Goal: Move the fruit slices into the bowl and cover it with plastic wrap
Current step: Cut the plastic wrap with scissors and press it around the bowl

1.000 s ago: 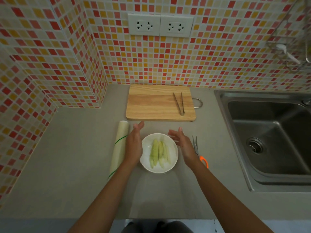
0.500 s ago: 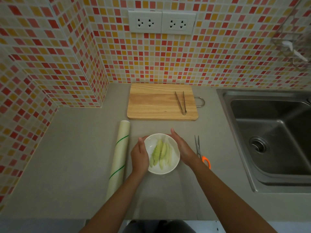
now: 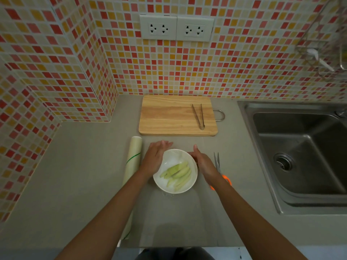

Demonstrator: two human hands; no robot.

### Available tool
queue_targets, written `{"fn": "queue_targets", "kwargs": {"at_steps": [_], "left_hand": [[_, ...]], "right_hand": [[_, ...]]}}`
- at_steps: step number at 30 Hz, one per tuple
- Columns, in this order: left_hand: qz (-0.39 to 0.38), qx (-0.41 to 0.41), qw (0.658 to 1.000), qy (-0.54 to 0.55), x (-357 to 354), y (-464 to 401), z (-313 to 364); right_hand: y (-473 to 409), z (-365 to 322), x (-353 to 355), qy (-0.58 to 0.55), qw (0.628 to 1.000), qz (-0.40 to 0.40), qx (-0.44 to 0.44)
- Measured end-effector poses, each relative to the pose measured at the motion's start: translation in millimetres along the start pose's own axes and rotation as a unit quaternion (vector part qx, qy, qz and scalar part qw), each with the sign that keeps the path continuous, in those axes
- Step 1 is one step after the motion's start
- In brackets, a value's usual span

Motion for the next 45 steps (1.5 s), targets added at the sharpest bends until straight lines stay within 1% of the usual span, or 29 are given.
{"fn": "queue_targets", "kwargs": {"at_steps": [1, 4, 5, 6, 9, 11, 13, 15, 16, 19, 22, 28, 31, 35, 38, 40, 42, 43, 45], "left_hand": [[0.029, 0.007, 1.0, 0.004, 7, -1, -1], [0.14, 0.072, 0.983, 0.092, 26, 17, -14], [0.164, 0.092, 0.977, 0.105, 25, 27, -19], [0.172, 0.106, 0.974, 0.105, 21, 36, -23], [0.169, 0.112, 0.975, 0.092, 6, 53, -26], [0.164, 0.101, 0.976, 0.101, 7, 50, -24], [0.139, 0.088, 0.981, 0.105, 8, 41, -20], [0.103, 0.071, 0.988, 0.094, 7, 33, -16], [0.088, 0.062, 0.991, 0.083, 5, 30, -15], [0.065, 0.044, 0.995, 0.065, 2, 26, -16], [0.057, 0.044, 0.995, 0.072, 1, 26, -20], [0.06, 0.051, 0.991, 0.11, 3, 30, -27], [0.06, 0.057, 0.989, 0.122, 3, 29, -29], [0.044, 0.06, 0.992, 0.098, 1, 22, -26], [0.025, 0.046, 0.997, 0.05, 0, 16, -20], [0.031, 0.036, 0.999, 0.024, 3, 13, -17], [0.058, 0.025, 0.998, 0.005, 10, 13, -13], [0.083, 0.013, 0.996, -0.012, 16, 15, -7], [0.167, -0.016, 0.984, -0.051, 35, 30, 7]], "right_hand": [[-2, -3, 4, 0.005, 1.0, 0.022, 0.008], [-11, -16, 12, 0.011, 0.997, 0.07, 0.028], [-14, -20, 11, 0.001, 0.997, 0.073, 0.024], [-18, -23, 8, -0.01, 0.998, 0.067, 0.016], [-26, -21, -8, 0.001, 0.999, 0.029, -0.033], [-26, -13, -11, 0.01, 0.997, 0.038, -0.064], [-23, -4, -7, -0.039, 0.994, 0.053, -0.082], [-18, 4, -6, -0.12, 0.986, 0.035, -0.107], [-17, 6, -5, -0.142, 0.983, 0.024, -0.115], [-16, 7, -2, -0.156, 0.98, 0.008, -0.125], [-13, 6, -5, -0.137, 0.981, -0.008, -0.138], [-14, 8, -5, -0.113, 0.982, -0.006, -0.151], [-14, 10, -7, -0.119, 0.982, -0.002, -0.149], [-15, 13, -1, -0.102, 0.987, 0.03, -0.117], [-13, 15, 5, -0.085, 0.99, 0.067, -0.086], [-11, 16, 7, -0.094, 0.99, 0.08, -0.07], [-8, 16, 8, -0.107, 0.989, 0.08, -0.069], [-8, 15, 8, -0.108, 0.988, 0.08, -0.07], [-8, 13, 8, -0.101, 0.989, 0.08, -0.069]]}}
Point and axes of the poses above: each hand's wrist, its own y-axis away from the middle knuckle, its own x-axis out of the back of the hand, z = x × y, the point moved 10 cm from there along -y, towards the middle knuckle, and after that the axes turned 3 degrees about z, right-handed, at the moved point
